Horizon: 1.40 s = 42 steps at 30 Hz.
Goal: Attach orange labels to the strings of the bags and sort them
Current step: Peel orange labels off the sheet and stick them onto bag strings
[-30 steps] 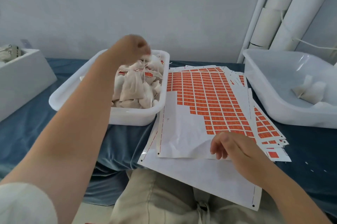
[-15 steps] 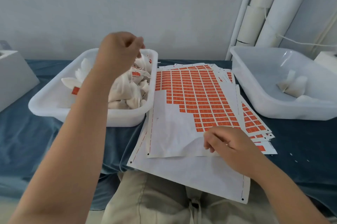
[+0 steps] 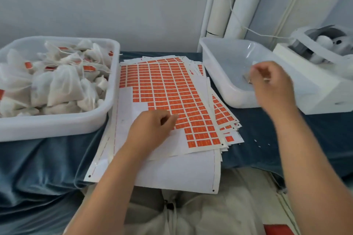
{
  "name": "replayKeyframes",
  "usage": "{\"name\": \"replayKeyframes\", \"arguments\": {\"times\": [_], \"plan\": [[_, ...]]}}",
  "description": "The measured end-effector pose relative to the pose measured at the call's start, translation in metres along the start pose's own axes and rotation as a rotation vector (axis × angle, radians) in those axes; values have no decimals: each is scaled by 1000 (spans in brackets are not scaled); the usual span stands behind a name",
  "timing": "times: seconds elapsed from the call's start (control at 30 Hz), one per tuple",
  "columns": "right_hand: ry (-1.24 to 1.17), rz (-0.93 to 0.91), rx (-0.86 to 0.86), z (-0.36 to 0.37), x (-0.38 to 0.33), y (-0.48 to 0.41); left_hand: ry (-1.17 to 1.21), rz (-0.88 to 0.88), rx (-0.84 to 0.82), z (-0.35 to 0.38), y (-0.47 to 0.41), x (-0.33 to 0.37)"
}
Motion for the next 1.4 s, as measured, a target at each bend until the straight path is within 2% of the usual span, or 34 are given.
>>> {"name": "replayKeyframes", "arguments": {"times": [0.07,0.2,0.3,0.37,0.47,0.57,0.67,0.83,0.93,1.03,1.13,1.2,1.27,1.4], "plan": [[248,94,-123,-16,19,-38,107,-12,5,-2,-1,-2],[873,357,-610,-22,57,-86,164,-9,26,-8,0,0],[1010,335,-714,-22,69,-98,188,-9,22,-8,1,-1],[948,241,-679,-22,68,-101,197,-3,20,-7,0,-3],[783,75,-527,-24,58,-106,205,8,25,-7,-1,-6],[601,3,-388,-25,39,-101,203,17,33,-6,-3,-7],[439,-44,-356,-23,14,-89,221,15,42,-7,-1,-4],[358,-241,-346,-18,-38,-56,174,78,103,-21,10,12],[285,-293,-410,-5,-60,-24,166,160,131,-29,26,34],[211,-314,-607,19,-79,16,265,198,100,-28,44,50],[162,-353,-812,43,-90,55,350,206,-65,-19,56,56],[103,-363,-891,57,-90,72,374,190,-168,-12,61,56],[56,-355,-918,68,-86,82,328,191,-177,-8,64,56],[-95,-258,-861,79,-77,94,361,180,-59,-5,64,48]]}}
Point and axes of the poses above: each hand's wrist, its own y-axis away from the middle knuckle, its own z-axis out of the palm, x = y × z, the point moved 4 cm from there along -y, towards the middle knuckle, and after that the axes turned 5 degrees about -x, right-handed, at the moved point
